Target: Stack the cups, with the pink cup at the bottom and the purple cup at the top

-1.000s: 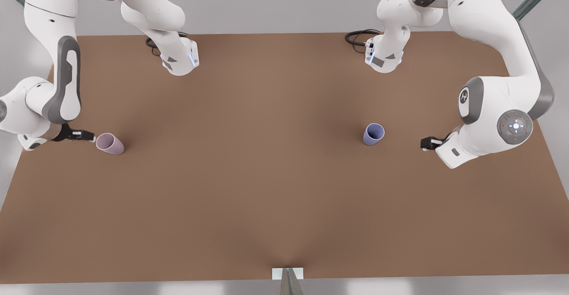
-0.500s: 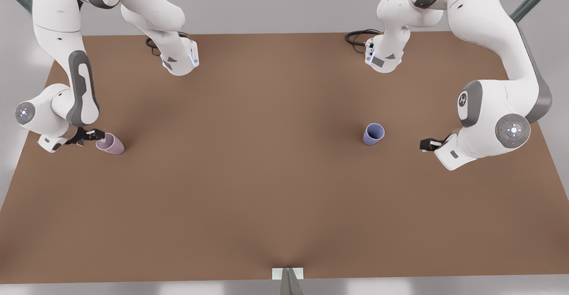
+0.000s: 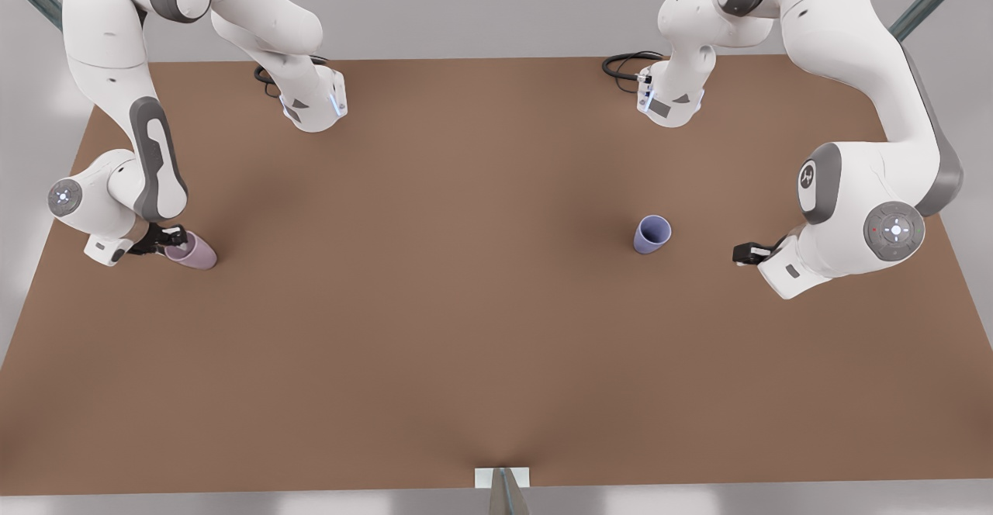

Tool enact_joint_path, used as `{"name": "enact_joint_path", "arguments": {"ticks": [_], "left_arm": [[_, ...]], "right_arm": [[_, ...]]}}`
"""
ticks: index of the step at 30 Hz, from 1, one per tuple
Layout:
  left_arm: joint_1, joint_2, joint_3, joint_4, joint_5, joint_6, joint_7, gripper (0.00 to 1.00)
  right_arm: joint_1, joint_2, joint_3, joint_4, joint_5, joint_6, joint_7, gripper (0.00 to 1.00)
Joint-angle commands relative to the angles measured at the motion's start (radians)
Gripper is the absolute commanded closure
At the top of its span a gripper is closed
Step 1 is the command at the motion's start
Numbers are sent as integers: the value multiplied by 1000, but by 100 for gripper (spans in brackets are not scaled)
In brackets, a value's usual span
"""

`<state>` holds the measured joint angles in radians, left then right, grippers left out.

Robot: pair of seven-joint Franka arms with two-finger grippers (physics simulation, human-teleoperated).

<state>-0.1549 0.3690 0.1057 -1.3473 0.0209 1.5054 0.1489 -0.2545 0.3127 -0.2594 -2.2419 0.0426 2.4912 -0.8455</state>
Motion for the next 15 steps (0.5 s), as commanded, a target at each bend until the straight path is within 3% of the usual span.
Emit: {"name": "enact_joint_path", "arguments": {"ticks": [1,4,7,9,12,15], "left_arm": [[0,-1,0,0,1,-1,1,0],[0,1,0,0,1,-1,3,0],[0,1,2,0,1,-1,3,0],[0,1,2,0,1,-1,3,0],[0,-1,2,2,1,-2,3,0],[0,-9,3,2,1,-8,5,0]], "right_arm": [[0,2,0,-1,8,9,-99,42],[4,5,0,-16,57,3,-98,47],[17,2,2,-15,57,0,-98,70],[20,-1,2,-12,57,0,-95,79],[20,-12,6,-12,57,-6,-90,79],[40,-121,66,-7,57,-104,-31,79]]}}
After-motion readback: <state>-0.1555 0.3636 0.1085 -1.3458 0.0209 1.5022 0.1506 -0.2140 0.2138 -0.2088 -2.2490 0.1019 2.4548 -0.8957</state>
